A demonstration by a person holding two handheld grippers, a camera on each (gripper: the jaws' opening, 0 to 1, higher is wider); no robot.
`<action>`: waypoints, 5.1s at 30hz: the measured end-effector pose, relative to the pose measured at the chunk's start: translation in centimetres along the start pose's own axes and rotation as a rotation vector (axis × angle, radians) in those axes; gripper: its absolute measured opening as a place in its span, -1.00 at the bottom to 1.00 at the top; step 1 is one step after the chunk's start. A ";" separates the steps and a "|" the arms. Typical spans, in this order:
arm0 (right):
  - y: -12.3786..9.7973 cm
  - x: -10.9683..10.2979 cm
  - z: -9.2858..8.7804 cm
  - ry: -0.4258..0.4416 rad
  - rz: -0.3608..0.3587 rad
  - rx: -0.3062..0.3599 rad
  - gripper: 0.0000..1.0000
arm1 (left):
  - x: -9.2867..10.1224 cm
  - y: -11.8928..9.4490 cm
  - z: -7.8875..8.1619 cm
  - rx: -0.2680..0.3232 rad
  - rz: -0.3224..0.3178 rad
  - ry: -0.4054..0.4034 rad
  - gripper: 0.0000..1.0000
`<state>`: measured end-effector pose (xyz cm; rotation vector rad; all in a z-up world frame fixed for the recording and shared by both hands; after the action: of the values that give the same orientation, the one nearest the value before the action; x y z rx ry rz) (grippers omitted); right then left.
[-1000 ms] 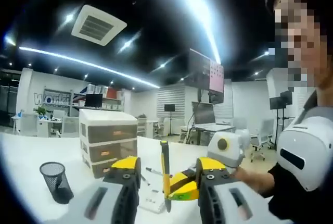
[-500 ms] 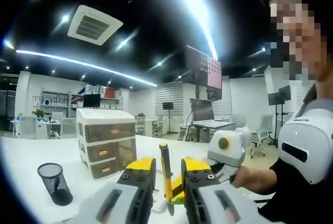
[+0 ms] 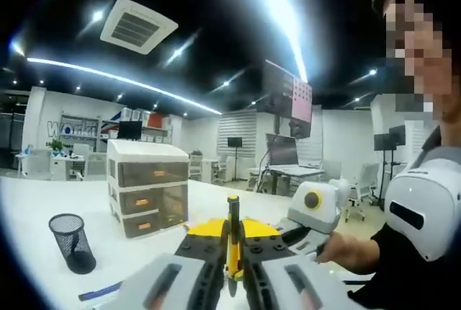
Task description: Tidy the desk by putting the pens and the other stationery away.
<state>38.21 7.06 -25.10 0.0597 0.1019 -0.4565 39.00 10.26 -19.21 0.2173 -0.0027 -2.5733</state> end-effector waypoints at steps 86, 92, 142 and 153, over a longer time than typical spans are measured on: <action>-14.0 4.2 -4.2 0.187 -0.327 -0.054 -0.07 | -27.0 0.2 -2.0 -0.193 0.516 0.145 -0.86; -13.7 4.0 -4.4 0.184 -0.321 -0.063 -0.07 | -26.7 0.0 -3.2 -0.202 0.515 0.142 -0.86; -12.9 2.9 -5.4 0.205 -0.288 -0.069 -0.08 | -21.4 -2.7 -8.5 -0.220 0.550 0.119 -0.17; -12.7 2.6 -5.3 0.200 -0.278 -0.070 -0.07 | -17.1 -4.4 -8.7 -0.160 0.522 0.045 0.12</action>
<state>34.49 -5.01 -31.14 0.0222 0.3249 -0.7236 52.27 23.38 -25.41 0.1846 0.1441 -2.0370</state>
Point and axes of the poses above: the point that each gripper's makers call its tool centre point, and the gripper's own axes: y roughly forward along the fingers, x roughly to its right, z roughly out of its top, the point moved 2 cm from there along -y, roughly backward along the fingers, and after that the axes turned 12 degrees about y, right-handed, at the moved point
